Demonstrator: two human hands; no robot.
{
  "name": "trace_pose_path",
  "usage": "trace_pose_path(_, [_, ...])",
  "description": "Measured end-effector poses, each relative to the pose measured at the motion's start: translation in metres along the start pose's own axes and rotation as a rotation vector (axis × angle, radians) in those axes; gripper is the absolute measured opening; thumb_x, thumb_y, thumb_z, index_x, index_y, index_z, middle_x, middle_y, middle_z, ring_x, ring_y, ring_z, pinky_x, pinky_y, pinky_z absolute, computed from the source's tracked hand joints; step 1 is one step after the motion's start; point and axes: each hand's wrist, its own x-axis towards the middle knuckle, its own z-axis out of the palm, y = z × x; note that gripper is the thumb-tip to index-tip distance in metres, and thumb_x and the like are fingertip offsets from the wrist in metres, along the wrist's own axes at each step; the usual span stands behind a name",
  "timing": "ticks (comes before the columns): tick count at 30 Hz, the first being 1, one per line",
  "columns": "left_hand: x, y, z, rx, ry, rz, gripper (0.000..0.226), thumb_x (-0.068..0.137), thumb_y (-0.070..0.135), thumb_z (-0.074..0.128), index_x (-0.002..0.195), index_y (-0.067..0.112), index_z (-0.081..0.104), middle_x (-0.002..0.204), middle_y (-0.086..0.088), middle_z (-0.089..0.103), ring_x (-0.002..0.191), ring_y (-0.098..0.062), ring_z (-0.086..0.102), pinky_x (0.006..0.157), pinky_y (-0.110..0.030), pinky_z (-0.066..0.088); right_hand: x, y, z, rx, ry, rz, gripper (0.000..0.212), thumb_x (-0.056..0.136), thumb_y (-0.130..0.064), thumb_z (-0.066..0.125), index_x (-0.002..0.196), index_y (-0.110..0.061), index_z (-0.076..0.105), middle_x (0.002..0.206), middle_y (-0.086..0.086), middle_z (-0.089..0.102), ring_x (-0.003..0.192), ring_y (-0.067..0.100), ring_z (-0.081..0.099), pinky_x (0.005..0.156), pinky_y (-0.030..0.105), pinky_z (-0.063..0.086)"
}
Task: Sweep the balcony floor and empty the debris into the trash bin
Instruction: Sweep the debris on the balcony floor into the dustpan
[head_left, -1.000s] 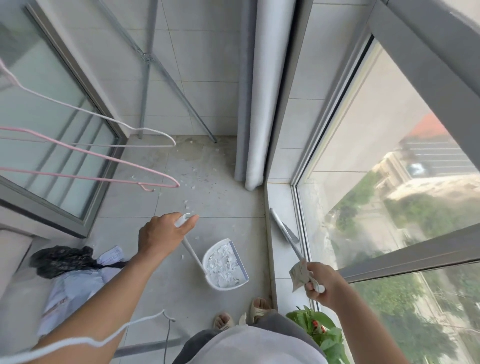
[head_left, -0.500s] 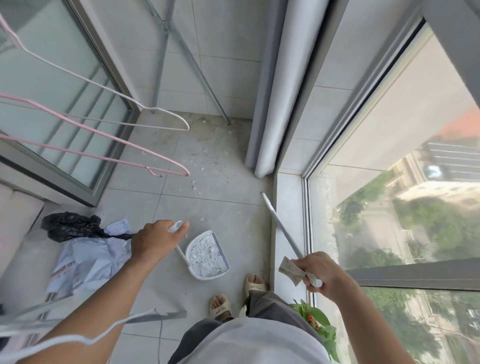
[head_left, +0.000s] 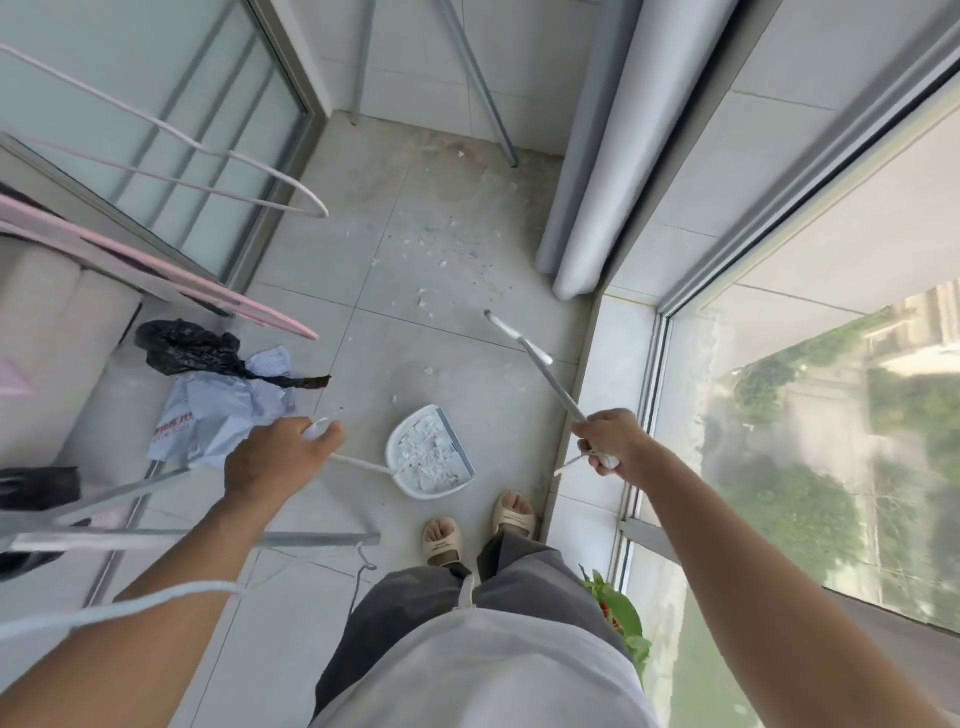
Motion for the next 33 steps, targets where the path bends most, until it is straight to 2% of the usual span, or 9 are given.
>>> trace_pose_path(7, [-0.008, -0.012, 0.000, 0.013, 0.014, -0.082, 0.062, 0.080, 0.067, 0.029, 0.095, 0.019, 0.064, 0.097, -0.014, 0.066, 0.090, -0.036, 0.057, 0.072, -0.038, 0.045, 0.062, -0.046, 0.004, -0.100, 0.063, 0.009, 0.017, 0.094, -0.020, 0.060, 0.093, -0.004, 0.055, 0.064, 0.009, 0.052, 0.044, 0.020, 0.046, 0.039, 0.017, 0.036])
trace_pose_path(11, [-0.009, -0.015, 0.004, 0.021, -0.034, -0.119, 0.051, 0.092, 0.060, 0.035, 0.102, 0.018, 0.063, 0.107, -0.016, 0.066, 0.096, -0.037, 0.056, 0.072, -0.038, 0.040, 0.073, -0.056, 0.011, -0.112, 0.102, 0.031, 0.013, 0.097, -0.018, 0.053, 0.095, -0.005, 0.053, 0.074, 0.011, 0.056, 0.052, 0.020, 0.051, 0.031, 0.016, 0.038])
trace_pose_path(14, [-0.012, -0.015, 0.007, 0.017, -0.084, -0.130, 0.049, 0.094, 0.058, 0.034, 0.096, 0.017, 0.061, 0.102, -0.015, 0.064, 0.089, -0.034, 0.053, 0.072, -0.037, 0.040, 0.069, -0.041, 0.019, -0.180, 0.042, 0.073, 0.012, 0.092, -0.008, 0.051, 0.102, -0.013, 0.056, 0.077, -0.001, 0.058, 0.066, 0.017, 0.060, 0.044, 0.012, 0.043])
trace_pose_path(16, [-0.013, -0.019, 0.009, 0.011, -0.087, -0.137, 0.050, 0.095, 0.058, 0.033, 0.098, 0.015, 0.061, 0.102, -0.016, 0.064, 0.094, -0.037, 0.055, 0.073, -0.038, 0.039, 0.058, -0.023, 0.027, -0.395, 0.018, 0.092, 0.020, 0.089, -0.005, 0.055, 0.105, -0.013, 0.063, 0.086, -0.007, 0.066, 0.084, 0.013, 0.068, 0.060, 0.014, 0.043])
trace_pose_path(17, [-0.014, -0.020, 0.009, 0.008, -0.085, -0.131, 0.050, 0.096, 0.057, 0.033, 0.098, 0.014, 0.060, 0.101, -0.016, 0.064, 0.095, -0.038, 0.055, 0.073, -0.038, 0.038, 0.055, -0.012, 0.031, -0.386, 0.025, 0.128, 0.019, 0.090, -0.004, 0.053, 0.105, -0.009, 0.063, 0.091, 0.000, 0.068, 0.084, 0.018, 0.069, 0.062, 0.018, 0.044])
trace_pose_path(20, [-0.020, -0.026, 0.014, -0.003, -0.081, -0.108, 0.050, 0.098, 0.054, 0.034, 0.101, 0.011, 0.060, 0.101, -0.016, 0.064, 0.099, -0.038, 0.055, 0.074, -0.038, 0.036, 0.033, 0.015, 0.048, -0.434, 0.082, 0.194, 0.017, 0.090, 0.002, 0.039, 0.099, 0.004, 0.053, 0.078, 0.019, 0.060, 0.055, 0.024, 0.057, 0.044, 0.021, 0.036])
trace_pose_path(23, [-0.021, -0.030, 0.020, -0.020, -0.084, -0.089, 0.048, 0.098, 0.055, 0.033, 0.096, 0.013, 0.057, 0.099, -0.016, 0.065, 0.096, -0.038, 0.055, 0.074, -0.038, 0.038, 0.018, 0.027, 0.053, -0.408, 0.063, 0.215, 0.016, 0.094, -0.004, 0.039, 0.100, 0.004, 0.052, 0.080, 0.017, 0.060, 0.050, 0.022, 0.054, 0.041, 0.019, 0.036])
trace_pose_path(27, [-0.016, -0.032, 0.024, -0.042, -0.099, -0.053, 0.047, 0.098, 0.055, 0.031, 0.094, 0.014, 0.054, 0.100, -0.018, 0.064, 0.096, -0.038, 0.055, 0.073, -0.038, 0.038, 0.003, 0.013, 0.018, -0.190, 0.011, 0.220, 0.015, 0.092, -0.003, 0.041, 0.084, 0.002, 0.053, 0.068, 0.014, 0.052, 0.043, 0.017, 0.039, 0.039, 0.018, 0.029])
trace_pose_path(33, [-0.016, -0.039, 0.034, -0.039, -0.106, -0.002, 0.056, 0.098, 0.057, 0.027, 0.116, 0.013, 0.057, 0.112, -0.017, 0.064, 0.105, -0.038, 0.055, 0.075, -0.039, 0.037, -0.020, 0.028, -0.007, -0.120, 0.071, 0.145, 0.018, 0.087, 0.002, 0.042, 0.087, 0.009, 0.059, 0.054, 0.010, 0.045, 0.034, 0.016, 0.037, 0.041, 0.016, 0.028])
